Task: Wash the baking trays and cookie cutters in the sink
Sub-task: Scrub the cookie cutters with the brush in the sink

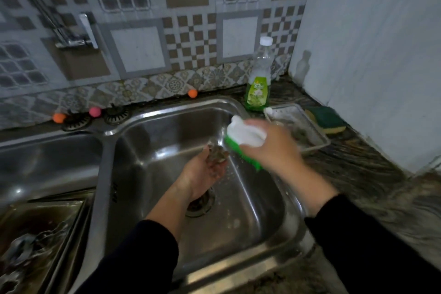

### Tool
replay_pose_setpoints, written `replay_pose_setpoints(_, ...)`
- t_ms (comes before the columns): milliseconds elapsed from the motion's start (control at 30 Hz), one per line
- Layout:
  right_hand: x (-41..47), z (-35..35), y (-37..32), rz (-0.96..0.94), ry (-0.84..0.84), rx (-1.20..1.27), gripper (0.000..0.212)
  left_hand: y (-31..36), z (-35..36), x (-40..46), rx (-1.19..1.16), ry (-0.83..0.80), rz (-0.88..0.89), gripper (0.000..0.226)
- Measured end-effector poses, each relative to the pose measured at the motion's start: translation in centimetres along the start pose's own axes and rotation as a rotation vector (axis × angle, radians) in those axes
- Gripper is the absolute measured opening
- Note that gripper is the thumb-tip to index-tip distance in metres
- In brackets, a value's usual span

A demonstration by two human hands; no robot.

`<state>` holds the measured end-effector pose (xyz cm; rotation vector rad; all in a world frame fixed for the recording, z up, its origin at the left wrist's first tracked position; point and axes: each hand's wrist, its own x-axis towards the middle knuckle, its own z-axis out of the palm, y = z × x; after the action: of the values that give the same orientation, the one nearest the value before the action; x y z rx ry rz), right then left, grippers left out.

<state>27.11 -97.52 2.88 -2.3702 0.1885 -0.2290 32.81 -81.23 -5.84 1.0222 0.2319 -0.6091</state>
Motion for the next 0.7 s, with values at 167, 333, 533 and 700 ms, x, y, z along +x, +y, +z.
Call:
replay_pose_setpoints(167, -3.4, 4.9, 0.4, -0.069, -0.036, 0.044, 0.060, 1.4, -1.0, -0.3, -0.066, 0.120, 0.081, 0.045)
replay_pose_setpoints(333, -1.8, 5.3, -0.8, -0.176, 0.049, 0.055, 0.058, 1.4, -1.5, -0.9, -0.023, 0.114, 0.117, 0.043)
replay_pose_setpoints(533, -2.3, 5.5, -0.8, -0.180, 0.069, 0.136, 0.057, 2.5, -2.3, -1.9, -0.057, 0.117, 0.187, 0.044)
replay_pose_setpoints(700, -1.8, 7.2, -2.7, -0.139, 0.186, 0.234, 0.058, 1.4, -0.3, -3.8, -0.083, 0.008, 0.221, 0.041)
